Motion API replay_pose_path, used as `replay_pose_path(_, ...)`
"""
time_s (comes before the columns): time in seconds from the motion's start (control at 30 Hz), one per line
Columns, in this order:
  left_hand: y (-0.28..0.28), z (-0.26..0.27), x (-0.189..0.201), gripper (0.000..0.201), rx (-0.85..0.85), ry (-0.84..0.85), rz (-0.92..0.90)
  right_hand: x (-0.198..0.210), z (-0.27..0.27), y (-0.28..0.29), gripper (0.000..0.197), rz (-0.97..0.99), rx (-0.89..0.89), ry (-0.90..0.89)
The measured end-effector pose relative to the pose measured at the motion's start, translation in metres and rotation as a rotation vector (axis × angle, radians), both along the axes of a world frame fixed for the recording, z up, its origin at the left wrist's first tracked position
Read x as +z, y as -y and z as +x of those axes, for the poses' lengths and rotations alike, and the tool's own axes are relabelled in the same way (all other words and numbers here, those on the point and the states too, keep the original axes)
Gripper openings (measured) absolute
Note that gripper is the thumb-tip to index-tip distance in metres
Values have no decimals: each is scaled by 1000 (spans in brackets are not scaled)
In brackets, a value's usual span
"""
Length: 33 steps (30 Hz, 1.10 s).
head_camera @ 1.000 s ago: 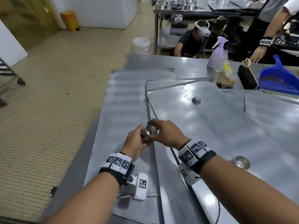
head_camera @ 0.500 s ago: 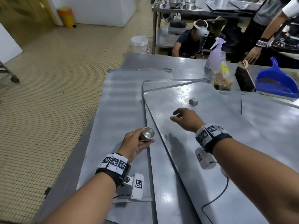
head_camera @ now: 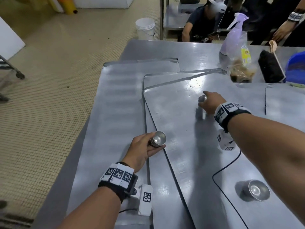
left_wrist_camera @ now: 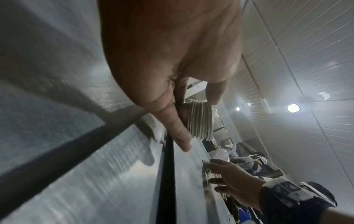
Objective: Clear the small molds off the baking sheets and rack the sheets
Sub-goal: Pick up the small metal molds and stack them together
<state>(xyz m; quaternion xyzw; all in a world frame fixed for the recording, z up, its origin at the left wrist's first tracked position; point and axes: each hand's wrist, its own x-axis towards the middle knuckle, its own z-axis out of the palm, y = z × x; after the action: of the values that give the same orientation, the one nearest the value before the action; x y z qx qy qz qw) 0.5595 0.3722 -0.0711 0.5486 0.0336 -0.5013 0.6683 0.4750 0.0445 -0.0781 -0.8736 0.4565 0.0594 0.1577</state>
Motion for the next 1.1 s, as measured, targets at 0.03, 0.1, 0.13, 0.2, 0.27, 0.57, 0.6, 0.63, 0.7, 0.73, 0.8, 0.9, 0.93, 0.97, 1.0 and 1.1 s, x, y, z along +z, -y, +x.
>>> replay_pose_path(0.03,-1,1,-1,28,0,-2,-1,-6,1,3,46,14,-16,-6)
replay_pose_path(0.1,-3,2,-2,28,-1,-6,-4,-13,-1,4,47,29,-67,35)
replay_pose_path(0.13,-4,2,-3,28,0,-8,-7,-16,-1,3,44,17,-78,63)
replay_pose_path(0.2,-6,1,-3,28,-1,-9,-9,-20,-4,-1,38,-9,-72,99)
replay_pose_path(0.27,-9,0,-3,28,-4,-8,-8,-21,-6,-9,35,-40,-51,127)
replay_pose_path(0.57,-30,-9,4,27,-3,-41,-22,-2,-18,-96,28,46,10,243)
replay_pose_path(0.6,-34,-11,5,27,-2,-46,-19,-2,-20,-109,24,46,32,246)
replay_pose_path(0.63,-37,-13,5,27,-1,-48,-14,-2,-24,-121,21,43,45,243)
replay_pose_path(0.7,-42,-15,5,28,-7,-49,-1,-6,-33,-144,20,35,53,237)
replay_pose_path(0.73,-44,-16,5,29,-13,-48,3,-8,-37,-153,20,29,59,236)
replay_pose_path(0.8,-49,-17,5,29,-24,-43,5,-10,-46,-167,20,29,81,231)
replay_pose_path(0.9,-56,-18,6,30,-31,-40,2,-10,-53,-177,19,23,118,219)
replay_pose_path(0.93,-58,-18,6,31,-28,-42,1,-10,-54,-179,19,21,113,227)
replay_pose_path(0.97,-60,-18,6,31,-25,-44,0,-10,-56,-181,20,22,103,235)
replay_pose_path(1.0,-62,-18,6,32,-24,-44,1,-11,-57,-182,24,28,87,243)
replay_pose_path(1.1,-66,-17,5,35,-21,-49,3,-9,-59,-187,45,63,34,271)
